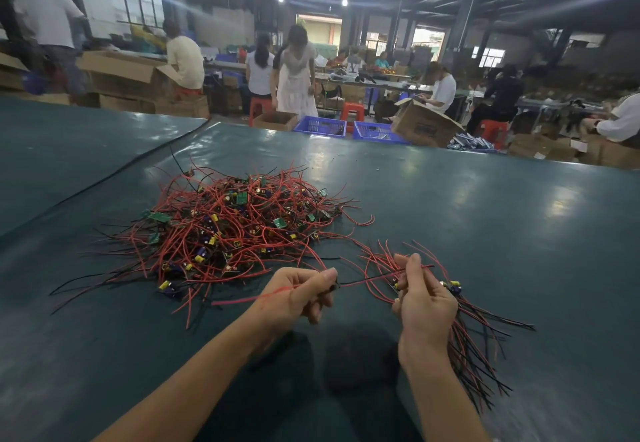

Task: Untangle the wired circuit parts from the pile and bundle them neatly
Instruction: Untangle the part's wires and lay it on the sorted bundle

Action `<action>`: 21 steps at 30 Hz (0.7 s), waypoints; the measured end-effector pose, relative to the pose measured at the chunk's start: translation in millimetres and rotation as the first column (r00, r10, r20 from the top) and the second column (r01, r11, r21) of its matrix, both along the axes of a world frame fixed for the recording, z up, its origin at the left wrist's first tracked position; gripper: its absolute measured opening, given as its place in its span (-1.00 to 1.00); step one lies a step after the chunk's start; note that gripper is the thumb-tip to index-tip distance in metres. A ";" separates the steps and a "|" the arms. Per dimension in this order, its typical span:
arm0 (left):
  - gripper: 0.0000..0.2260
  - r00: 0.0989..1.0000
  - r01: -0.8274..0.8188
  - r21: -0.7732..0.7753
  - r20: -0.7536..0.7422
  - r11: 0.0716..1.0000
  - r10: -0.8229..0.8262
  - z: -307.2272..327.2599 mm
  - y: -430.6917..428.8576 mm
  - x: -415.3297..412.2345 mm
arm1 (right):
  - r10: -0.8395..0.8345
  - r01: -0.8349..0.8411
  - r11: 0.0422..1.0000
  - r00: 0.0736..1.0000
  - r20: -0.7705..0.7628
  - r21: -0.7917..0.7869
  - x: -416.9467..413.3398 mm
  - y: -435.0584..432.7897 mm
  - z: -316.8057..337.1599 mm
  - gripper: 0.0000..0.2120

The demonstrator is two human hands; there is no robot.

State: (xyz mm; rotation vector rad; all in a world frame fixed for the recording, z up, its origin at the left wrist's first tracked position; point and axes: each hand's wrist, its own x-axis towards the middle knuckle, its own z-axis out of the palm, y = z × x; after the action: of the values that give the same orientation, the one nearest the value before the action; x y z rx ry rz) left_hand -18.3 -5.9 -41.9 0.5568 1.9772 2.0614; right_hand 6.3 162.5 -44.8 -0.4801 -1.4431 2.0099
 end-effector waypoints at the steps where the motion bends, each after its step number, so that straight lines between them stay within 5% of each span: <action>1: -0.58 0.997 -0.054 0.054 0.050 0.997 0.052 0.4 0.0 -1.4 | -0.005 0.006 0.999 1.000 -0.023 0.046 1.1 -2.5 0.5 -0.71; 5: -0.63 0.953 -0.211 0.206 0.259 0.956 0.154 0.9 -1.0 -6.3 | 0.035 -0.024 0.993 0.994 -0.102 0.114 5.2 -7.8 4.2 -0.66; 12: -0.74 0.923 -0.298 0.276 0.328 0.914 0.202 -0.7 -0.4 -7.5 | 0.107 -0.057 0.972 0.970 -0.217 0.227 9.5 -15.8 5.5 -0.65; 21: -0.72 0.858 -0.461 0.418 0.434 0.783 0.274 7.0 -7.4 -13.0 | 0.073 -0.054 0.991 0.985 -0.158 0.120 8.2 -8.6 5.4 -0.57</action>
State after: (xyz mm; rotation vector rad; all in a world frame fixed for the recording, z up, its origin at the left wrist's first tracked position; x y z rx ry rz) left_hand -31.2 -13.4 -34.9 -0.1598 1.4048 2.7220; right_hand 14.5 153.9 -39.5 -0.2182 -1.4794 1.9527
